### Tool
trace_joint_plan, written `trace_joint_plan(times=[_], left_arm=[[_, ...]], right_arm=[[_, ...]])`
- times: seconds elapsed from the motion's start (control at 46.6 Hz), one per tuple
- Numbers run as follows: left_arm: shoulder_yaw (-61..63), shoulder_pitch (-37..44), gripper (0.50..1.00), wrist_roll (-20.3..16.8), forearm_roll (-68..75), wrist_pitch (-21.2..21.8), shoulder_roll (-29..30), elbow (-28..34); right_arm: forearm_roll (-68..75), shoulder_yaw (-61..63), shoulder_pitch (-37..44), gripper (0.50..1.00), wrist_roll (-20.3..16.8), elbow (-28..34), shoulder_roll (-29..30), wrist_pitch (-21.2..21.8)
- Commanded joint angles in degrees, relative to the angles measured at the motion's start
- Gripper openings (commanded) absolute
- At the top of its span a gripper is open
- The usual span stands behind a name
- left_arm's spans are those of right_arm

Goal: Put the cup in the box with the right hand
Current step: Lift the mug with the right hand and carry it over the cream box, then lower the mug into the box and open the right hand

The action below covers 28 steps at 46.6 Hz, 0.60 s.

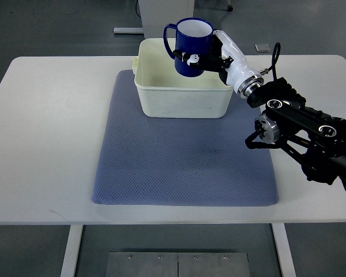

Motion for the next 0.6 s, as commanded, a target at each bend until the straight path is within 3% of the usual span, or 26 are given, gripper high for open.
trace_joint_plan(times=[0.0, 0.579], left_arm=[[0.0, 0.01, 1.0, -0.01, 0.0, 0.04, 0.0, 0.0], [0.0, 0.01, 1.0, -0.01, 0.0, 0.04, 0.0, 0.0]], right_arm=[[0.02, 0.01, 0.77, 0.5, -0.07, -1.95, 1.87, -0.44], [3.18, -0.25, 1.12, 0.5, -1.48, -12.05, 6.44, -5.8]])
